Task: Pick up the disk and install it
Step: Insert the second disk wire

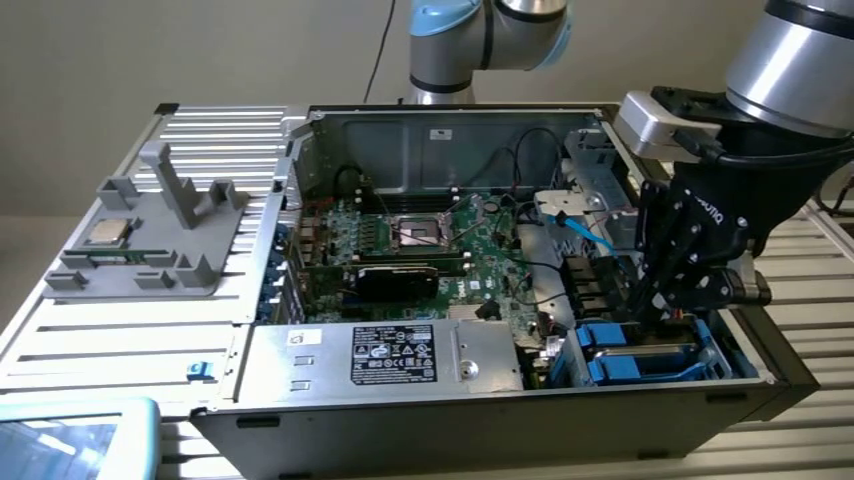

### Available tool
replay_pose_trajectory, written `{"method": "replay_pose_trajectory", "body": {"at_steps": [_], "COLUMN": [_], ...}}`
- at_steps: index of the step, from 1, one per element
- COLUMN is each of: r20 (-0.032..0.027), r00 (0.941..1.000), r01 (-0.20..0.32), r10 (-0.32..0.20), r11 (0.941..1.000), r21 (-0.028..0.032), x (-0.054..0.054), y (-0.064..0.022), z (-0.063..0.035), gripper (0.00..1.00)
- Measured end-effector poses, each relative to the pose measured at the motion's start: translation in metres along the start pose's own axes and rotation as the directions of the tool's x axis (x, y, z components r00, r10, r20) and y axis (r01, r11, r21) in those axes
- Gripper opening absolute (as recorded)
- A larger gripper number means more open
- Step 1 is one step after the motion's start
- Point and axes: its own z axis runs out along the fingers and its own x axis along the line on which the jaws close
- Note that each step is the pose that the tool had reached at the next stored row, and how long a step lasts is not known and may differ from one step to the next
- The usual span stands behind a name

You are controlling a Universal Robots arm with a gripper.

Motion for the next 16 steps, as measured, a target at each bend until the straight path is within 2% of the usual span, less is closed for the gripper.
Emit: {"method": "replay_pose_trajectory", "body": {"at_steps": [2, 16], "r20": [0.0009, 0.0025], "r00": [1.0, 0.9999], "r01": [-0.001, -0.012], "r10": [0.001, 0.012], "r11": [1.0, 0.9999], "r21": [0.0025, 0.0026], "x": [0.0002, 0.0037], "y": [0.0007, 0.0021], "z": [0.0006, 0.0034], "gripper": [0.16, 0.16]}}
